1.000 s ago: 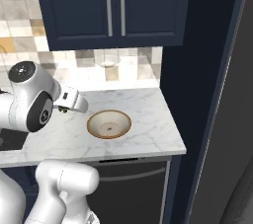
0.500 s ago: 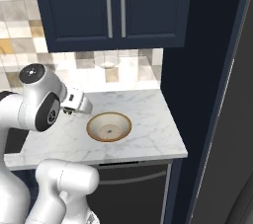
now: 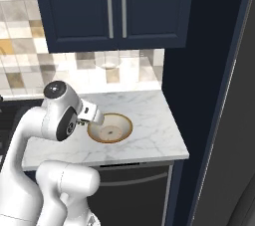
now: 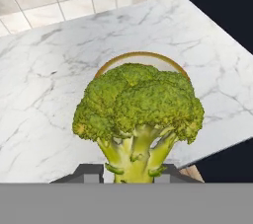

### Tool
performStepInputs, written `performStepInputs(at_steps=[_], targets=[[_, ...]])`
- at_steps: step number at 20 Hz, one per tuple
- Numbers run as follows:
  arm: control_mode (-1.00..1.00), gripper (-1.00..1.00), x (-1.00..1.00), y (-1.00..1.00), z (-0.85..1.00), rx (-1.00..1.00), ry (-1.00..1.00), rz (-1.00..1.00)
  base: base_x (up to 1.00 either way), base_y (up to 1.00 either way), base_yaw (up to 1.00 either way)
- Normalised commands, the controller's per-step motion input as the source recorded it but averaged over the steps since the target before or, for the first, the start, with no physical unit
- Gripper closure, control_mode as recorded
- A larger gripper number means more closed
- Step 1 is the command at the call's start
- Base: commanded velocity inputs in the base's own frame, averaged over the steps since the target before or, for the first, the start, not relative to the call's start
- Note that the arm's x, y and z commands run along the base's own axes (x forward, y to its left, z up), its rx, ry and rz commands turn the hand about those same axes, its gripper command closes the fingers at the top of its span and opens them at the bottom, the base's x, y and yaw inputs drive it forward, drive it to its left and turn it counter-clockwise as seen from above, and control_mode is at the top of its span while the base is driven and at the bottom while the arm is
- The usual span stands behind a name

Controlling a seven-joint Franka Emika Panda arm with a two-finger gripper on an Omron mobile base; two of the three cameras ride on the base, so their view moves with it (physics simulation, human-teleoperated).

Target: Take the squash, broccoli, and lemon from the freezer and place them in the bowl on the counter.

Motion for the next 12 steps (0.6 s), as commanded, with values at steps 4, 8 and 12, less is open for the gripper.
performStepInputs(at_steps=[4, 8, 12], targets=[[-1.00, 1.00, 0.46, -0.20, -0.43, 0.00, 0.05, 0.03, 0.00, 0.00, 0.00], [-1.00, 1.00, 0.41, -0.21, -0.33, 0.00, 0.11, 0.03, 0.00, 0.00, 0.00], [-1.00, 1.00, 0.30, -0.21, -0.31, 0.00, 0.10, 0.03, 0.00, 0.00, 0.00]])
